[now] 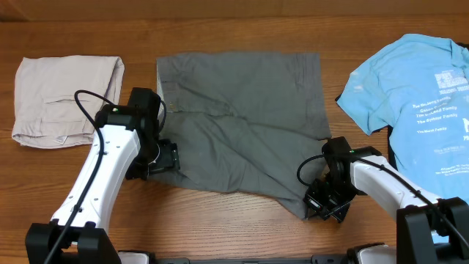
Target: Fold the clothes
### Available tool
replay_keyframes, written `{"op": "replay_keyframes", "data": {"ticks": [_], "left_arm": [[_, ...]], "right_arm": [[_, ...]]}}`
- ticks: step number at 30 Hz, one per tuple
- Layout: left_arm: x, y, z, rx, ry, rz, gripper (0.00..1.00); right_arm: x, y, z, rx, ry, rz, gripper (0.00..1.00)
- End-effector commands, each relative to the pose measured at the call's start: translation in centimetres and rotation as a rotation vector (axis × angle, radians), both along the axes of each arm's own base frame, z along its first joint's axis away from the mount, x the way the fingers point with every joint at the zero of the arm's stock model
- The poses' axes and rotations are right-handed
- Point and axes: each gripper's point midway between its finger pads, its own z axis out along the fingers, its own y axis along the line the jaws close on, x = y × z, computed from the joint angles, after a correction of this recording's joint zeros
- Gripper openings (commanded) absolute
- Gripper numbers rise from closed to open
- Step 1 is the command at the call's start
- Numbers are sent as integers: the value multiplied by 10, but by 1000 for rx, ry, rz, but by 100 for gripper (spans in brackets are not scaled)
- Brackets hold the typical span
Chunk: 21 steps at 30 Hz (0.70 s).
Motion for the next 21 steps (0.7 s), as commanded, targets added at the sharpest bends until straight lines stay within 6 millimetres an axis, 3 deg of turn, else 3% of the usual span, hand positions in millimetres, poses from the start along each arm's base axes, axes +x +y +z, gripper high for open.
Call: {"op": "replay_keyframes", "data": {"ticks": [1, 6, 9, 21], "left_arm": [[-2, 20, -10, 30, 12, 117, 73], [-1, 38, -26, -68, 1, 273, 61], [-5, 45, -33, -101, 3, 329, 62], [2, 36, -50, -176, -41, 335, 67]], "right_arm": [[-2, -9, -4, -51, -4, 14, 4], [-1, -11, -5, -61, -10, 17, 4], [1, -10, -6, -58, -17, 17, 4], [6, -9, -7, -52, -42, 23, 6]]}}
